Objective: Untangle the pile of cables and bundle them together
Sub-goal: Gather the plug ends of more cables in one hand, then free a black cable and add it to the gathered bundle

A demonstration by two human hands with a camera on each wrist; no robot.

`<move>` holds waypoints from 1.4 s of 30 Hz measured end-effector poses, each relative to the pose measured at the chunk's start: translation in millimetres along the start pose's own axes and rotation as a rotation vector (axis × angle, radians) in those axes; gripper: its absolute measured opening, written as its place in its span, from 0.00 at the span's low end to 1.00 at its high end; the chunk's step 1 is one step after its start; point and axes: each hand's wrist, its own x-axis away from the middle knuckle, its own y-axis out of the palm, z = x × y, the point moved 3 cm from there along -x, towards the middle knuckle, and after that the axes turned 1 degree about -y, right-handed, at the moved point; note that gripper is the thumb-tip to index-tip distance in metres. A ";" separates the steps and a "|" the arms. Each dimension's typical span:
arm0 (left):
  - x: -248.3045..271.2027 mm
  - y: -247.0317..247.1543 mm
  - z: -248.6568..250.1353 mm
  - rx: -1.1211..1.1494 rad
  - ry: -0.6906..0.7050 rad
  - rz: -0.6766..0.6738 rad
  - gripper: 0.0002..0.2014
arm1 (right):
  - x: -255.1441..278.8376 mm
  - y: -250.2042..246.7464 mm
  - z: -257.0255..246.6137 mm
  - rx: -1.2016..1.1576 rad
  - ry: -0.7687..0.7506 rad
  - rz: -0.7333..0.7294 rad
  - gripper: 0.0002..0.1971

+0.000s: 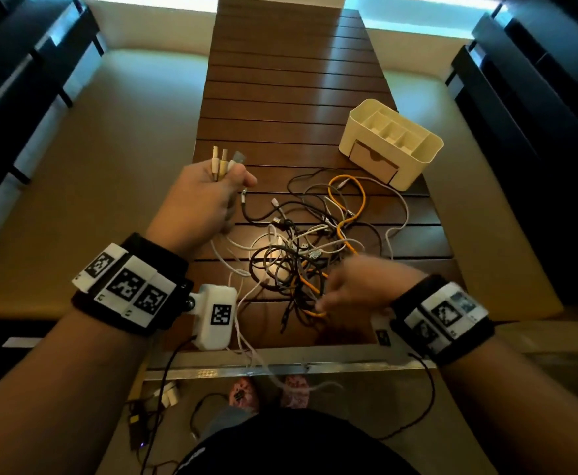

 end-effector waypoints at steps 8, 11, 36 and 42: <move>28.1 58.3 23.6 0.339 0.121 -0.241 0.12 | 17.6 -34.4 -44.9 -0.504 -0.391 0.199 0.33; 22.6 50.8 27.1 0.363 0.154 -0.194 0.12 | 3.2 -10.0 -57.5 -0.548 -0.443 0.178 0.13; 25.7 2.1 -14.6 0.134 -0.064 0.044 0.14 | -60.6 -23.8 34.8 -0.299 -0.050 0.902 0.06; 21.5 4.6 -12.7 0.140 -0.093 0.009 0.16 | -45.4 -33.0 -1.1 -0.347 -0.384 0.974 0.05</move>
